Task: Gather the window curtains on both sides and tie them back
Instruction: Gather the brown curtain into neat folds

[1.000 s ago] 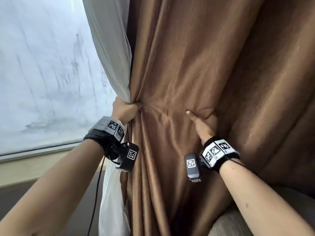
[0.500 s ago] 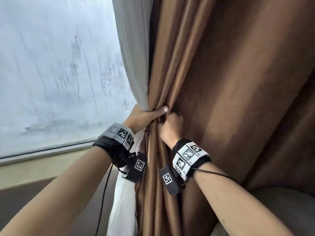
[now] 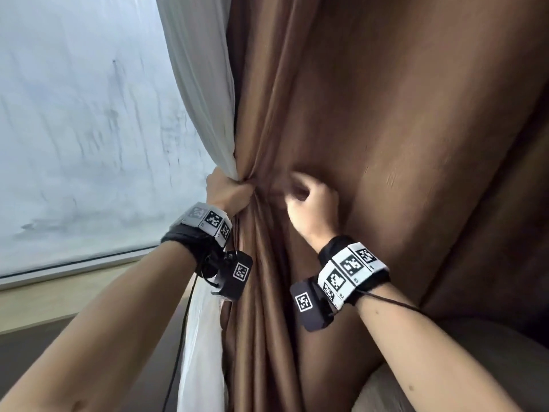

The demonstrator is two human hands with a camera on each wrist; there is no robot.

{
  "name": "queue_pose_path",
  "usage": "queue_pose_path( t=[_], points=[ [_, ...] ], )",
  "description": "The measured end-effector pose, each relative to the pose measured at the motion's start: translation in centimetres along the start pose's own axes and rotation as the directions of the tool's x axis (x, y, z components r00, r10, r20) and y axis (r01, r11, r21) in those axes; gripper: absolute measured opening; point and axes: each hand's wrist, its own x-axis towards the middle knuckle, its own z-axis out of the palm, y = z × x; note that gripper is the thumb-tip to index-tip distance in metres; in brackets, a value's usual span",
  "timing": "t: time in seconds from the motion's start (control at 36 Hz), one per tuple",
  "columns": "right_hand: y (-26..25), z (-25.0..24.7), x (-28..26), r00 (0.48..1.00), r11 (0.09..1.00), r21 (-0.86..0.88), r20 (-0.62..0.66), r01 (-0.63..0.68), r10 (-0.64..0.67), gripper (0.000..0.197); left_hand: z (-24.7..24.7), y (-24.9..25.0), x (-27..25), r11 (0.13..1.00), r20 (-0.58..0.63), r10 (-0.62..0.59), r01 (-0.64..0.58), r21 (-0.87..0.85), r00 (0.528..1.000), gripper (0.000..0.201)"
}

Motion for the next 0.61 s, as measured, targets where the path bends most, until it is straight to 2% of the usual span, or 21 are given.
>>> queue_pose_path(
  t=[0.06,0.11,0.19,0.25,0.31,0.36,0.39,0.44,0.5,0.56,0.61],
  points=[
    [0.0,-1.7,0.9,0.97,0.997,-0.039,-0.23,0.071,-0.078,0.042,-0.1,-0.2,0.4,1.0,-0.019,-0.007,0.007,-0.001,1.0,0.027],
    [0.1,-3.3,1.4,0.899,0.989,-0.071,-0.411,0.131,-0.149,0.046,-0.2,-0.2,0.7,1.0,-0.03,-0.026,0.026,0.002,0.999,0.035],
    [0.6,-5.3,1.9,0.81,0.978,-0.159,-0.551,0.137,-0.203,0.06,-0.2,-0.2,1.0,0.999,-0.044,-0.049,0.049,-0.001,0.998,0.042],
    [1.3,-6.1,2.1,0.783,0.974,-0.225,-0.601,0.025,-0.159,0.079,-0.1,0.0,1.0,0.998,-0.043,-0.057,0.056,-0.008,0.997,0.045],
    [2.0,-6.5,2.1,0.777,0.959,-0.22,-0.629,-0.181,0.002,0.105,-0.1,-0.1,1.0,0.998,-0.029,-0.062,0.062,-0.017,0.998,0.046],
    [2.8,-6.8,2.1,0.761,0.919,-0.164,-0.622,-0.357,0.184,0.13,-0.1,-0.2,1.0,0.997,-0.014,-0.068,0.068,-0.028,0.998,0.047],
    [3.2,-6.9,2.1,0.761,0.905,-0.133,-0.598,-0.404,0.252,0.139,-0.2,-0.4,1.0,0.997,-0.01,-0.067,0.067,-0.03,0.998,0.048],
    [4.5,-6.6,2.2,0.795,0.908,-0.048,-0.503,-0.417,0.339,0.152,-0.3,-0.4,1.1,0.997,0.007,-0.064,0.064,-0.034,0.998,0.052],
    [5.1,-5.9,2.2,0.856,0.928,0.093,-0.362,-0.361,0.369,0.158,-0.5,-0.5,1.1,0.998,0.029,-0.05,0.051,-0.038,0.998,0.053],
    [5.2,-5.1,2.1,0.901,0.927,0.2,-0.243,-0.316,0.36,0.148,-0.6,-0.5,1.1,0.996,0.048,-0.031,0.034,-0.08,0.998,0.053],
    [4.8,-4.9,2.1,0.917,0.928,0.214,-0.196,-0.305,0.346,0.118,-0.7,-0.5,0.9,0.993,0.063,-0.022,0.029,-0.118,0.998,0.053]
  ],
)
